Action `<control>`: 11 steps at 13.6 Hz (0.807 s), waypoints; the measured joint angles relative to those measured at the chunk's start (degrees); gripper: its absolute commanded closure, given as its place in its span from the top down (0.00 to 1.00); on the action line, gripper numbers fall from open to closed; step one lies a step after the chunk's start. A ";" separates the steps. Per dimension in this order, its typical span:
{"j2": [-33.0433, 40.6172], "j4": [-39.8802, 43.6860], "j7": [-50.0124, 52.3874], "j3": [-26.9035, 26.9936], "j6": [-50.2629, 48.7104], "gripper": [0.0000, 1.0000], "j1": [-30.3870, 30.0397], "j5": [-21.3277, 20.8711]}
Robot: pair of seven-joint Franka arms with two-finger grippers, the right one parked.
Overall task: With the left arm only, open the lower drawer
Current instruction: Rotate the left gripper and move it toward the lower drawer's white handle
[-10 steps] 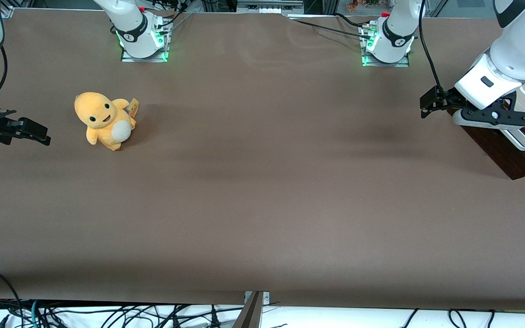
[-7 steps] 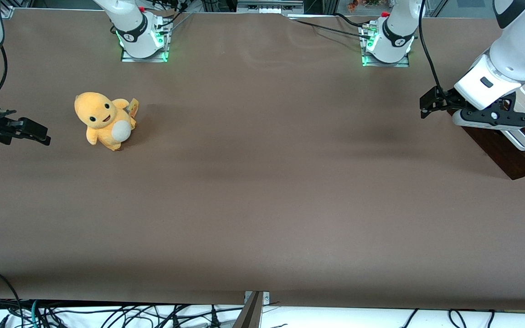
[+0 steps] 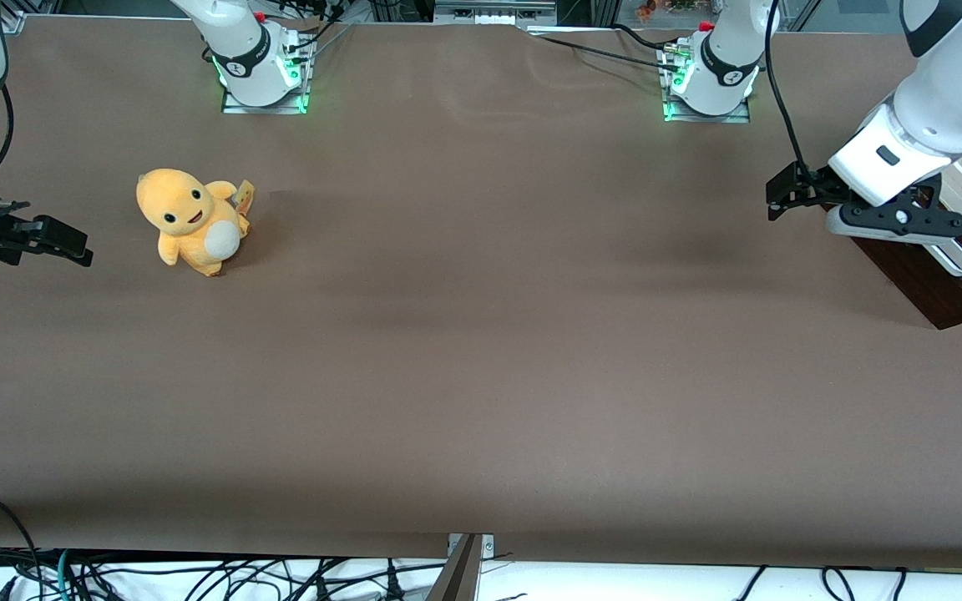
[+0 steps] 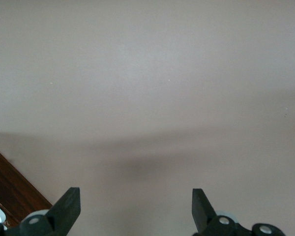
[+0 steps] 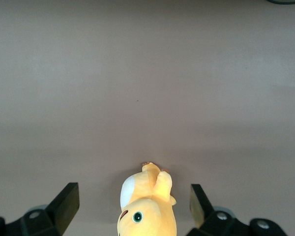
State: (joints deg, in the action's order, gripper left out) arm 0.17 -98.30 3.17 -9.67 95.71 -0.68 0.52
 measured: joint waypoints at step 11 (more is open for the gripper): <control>-2.94 2.16 -0.03 0.03 0.10 1.00 -0.17 4.93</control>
State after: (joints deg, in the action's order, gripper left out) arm -2.77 -96.14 3.15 -9.64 95.82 -0.85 5.45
